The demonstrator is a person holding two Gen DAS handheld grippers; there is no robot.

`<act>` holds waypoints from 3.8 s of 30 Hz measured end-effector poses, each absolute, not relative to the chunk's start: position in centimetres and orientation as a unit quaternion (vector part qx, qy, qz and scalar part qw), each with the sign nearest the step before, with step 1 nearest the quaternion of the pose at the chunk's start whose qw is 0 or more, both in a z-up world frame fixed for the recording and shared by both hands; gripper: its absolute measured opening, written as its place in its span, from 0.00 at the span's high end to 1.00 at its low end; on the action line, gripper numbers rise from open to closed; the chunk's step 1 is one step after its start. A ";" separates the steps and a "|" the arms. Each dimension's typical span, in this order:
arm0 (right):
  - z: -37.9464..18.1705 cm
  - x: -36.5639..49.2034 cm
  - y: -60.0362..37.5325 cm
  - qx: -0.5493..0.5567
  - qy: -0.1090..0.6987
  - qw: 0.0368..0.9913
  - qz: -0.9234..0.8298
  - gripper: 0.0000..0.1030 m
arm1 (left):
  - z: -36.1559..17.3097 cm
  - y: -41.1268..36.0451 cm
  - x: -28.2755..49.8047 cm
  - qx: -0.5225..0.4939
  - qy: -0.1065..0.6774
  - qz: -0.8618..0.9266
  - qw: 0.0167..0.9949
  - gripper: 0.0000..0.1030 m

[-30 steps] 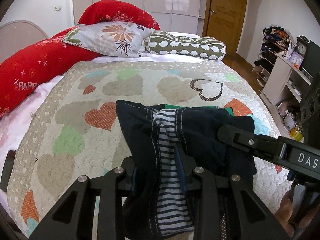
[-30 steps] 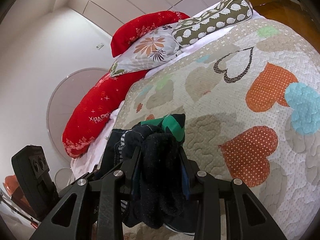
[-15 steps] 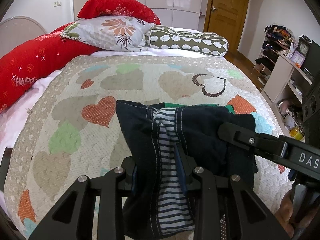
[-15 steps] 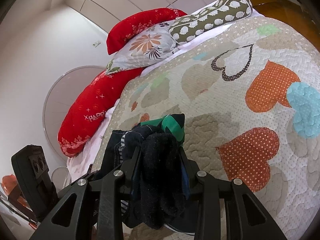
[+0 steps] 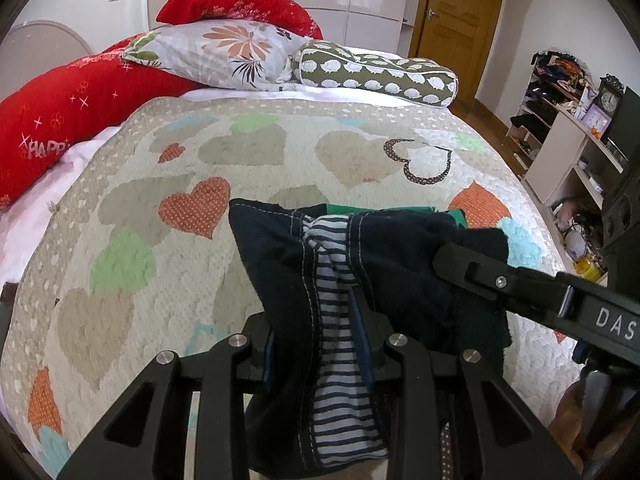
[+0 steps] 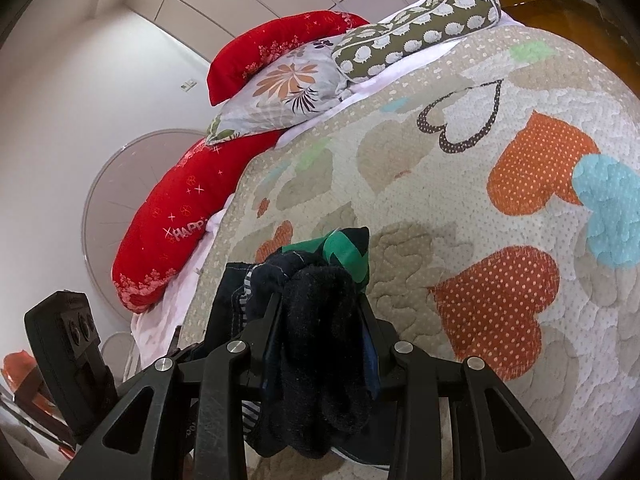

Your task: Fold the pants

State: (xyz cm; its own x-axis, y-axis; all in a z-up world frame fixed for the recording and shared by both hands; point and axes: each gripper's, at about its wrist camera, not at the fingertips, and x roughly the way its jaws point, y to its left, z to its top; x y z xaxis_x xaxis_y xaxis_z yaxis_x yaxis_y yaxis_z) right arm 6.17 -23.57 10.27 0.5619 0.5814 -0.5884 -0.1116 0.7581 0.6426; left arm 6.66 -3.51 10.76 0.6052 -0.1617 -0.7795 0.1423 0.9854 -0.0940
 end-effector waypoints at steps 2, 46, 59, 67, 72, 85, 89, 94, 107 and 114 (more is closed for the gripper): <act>10.3 5.7 -23.4 0.278 0.424 0.837 0.206 0.64 | 10.9 -3.2 5.9 -0.017 0.441 -0.087 0.893 0.71; 7.7 -9.4 -23.2 0.292 0.452 0.834 0.123 0.26 | 7.5 7.7 -7.4 -0.194 0.467 -0.058 0.861 0.32; 5.9 -8.7 -24.1 0.314 0.454 0.823 0.131 0.26 | 5.7 7.4 -6.6 -0.211 0.487 -0.072 0.844 0.32; 5.4 -6.3 -24.0 0.319 0.463 0.815 0.143 0.26 | 5.2 6.2 -3.9 -0.189 0.486 -0.101 0.847 0.31; 5.0 -4.6 -22.7 0.300 0.468 0.818 0.150 0.26 | 4.2 4.6 -2.7 -0.171 0.498 -0.148 0.837 0.32; 7.1 -4.0 -21.4 0.273 0.458 0.826 0.186 0.61 | 7.9 2.3 -3.4 -0.132 0.468 -0.180 0.855 0.80; 8.4 -3.3 -21.0 0.259 0.450 0.833 0.191 0.61 | 8.9 2.1 -2.1 -0.116 0.462 -0.175 0.861 0.80; 9.8 -1.9 -20.7 0.243 0.439 0.844 0.191 0.61 | 9.7 1.9 -0.4 -0.114 0.458 -0.174 0.864 0.80; 11.0 3.8 -20.6 0.206 0.426 0.865 0.170 0.61 | 9.0 0.6 6.8 -0.113 0.461 -0.158 0.866 0.80; 10.0 6.9 -20.7 0.198 0.435 0.865 0.156 0.61 | 7.3 0.1 10.4 -0.117 0.475 -0.146 0.860 0.80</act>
State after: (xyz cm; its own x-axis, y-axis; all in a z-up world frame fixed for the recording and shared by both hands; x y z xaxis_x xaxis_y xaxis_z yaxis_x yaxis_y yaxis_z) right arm 6.86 -20.69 10.03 0.5737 0.4417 -0.6897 -0.0966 0.8727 0.4785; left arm 10.44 0.15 7.31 0.5054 -0.3624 -0.7831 0.1398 0.9299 -0.3401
